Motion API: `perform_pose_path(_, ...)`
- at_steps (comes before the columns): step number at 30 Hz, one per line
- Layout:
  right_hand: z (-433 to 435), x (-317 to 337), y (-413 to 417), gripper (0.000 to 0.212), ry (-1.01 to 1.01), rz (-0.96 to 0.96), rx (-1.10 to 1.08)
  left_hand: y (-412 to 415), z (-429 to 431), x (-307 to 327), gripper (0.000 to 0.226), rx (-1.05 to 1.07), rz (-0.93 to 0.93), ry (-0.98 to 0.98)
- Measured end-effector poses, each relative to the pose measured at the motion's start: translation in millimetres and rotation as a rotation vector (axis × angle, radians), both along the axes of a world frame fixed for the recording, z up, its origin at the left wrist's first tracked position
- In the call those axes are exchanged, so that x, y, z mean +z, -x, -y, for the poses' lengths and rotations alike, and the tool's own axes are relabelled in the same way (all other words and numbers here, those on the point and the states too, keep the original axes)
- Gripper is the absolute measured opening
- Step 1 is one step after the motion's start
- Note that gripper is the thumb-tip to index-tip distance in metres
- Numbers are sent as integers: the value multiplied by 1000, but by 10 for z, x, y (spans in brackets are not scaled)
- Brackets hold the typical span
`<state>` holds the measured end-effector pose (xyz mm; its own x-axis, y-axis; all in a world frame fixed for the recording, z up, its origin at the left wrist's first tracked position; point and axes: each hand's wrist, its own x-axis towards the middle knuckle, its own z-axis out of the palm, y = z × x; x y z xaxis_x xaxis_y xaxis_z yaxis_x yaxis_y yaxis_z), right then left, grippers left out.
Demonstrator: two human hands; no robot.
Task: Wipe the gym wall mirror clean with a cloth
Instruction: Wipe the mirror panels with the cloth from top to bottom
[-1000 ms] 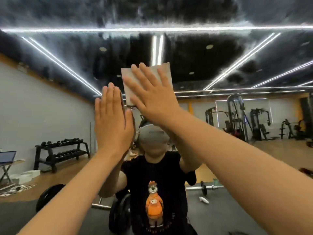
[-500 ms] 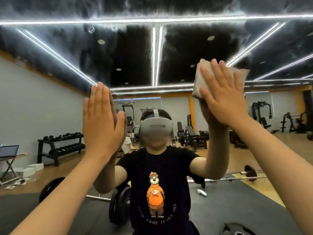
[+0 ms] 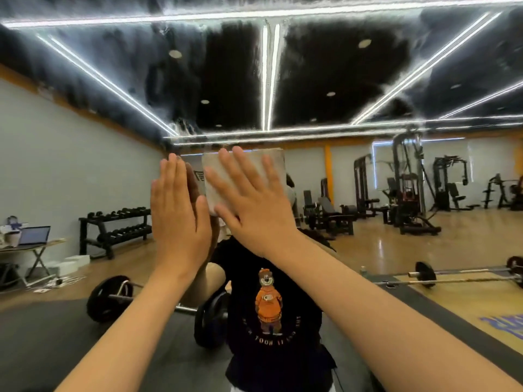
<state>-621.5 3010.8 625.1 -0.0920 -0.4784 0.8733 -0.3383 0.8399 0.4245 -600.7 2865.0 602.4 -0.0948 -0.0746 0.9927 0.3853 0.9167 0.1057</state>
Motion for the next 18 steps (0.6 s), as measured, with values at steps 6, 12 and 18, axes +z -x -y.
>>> perform_pose_path(6,-997,-114,73,54,39,3,-67,43,47,-75,68,171,45,65)
perform_pose_path(12,-2058,-355,0,57,442,169,-143,36,1,-95,68,163,55,40)
perform_pose_path(18,-1225,-491,20,57,561,97,-120,72,8,-114,67,154,32,51)
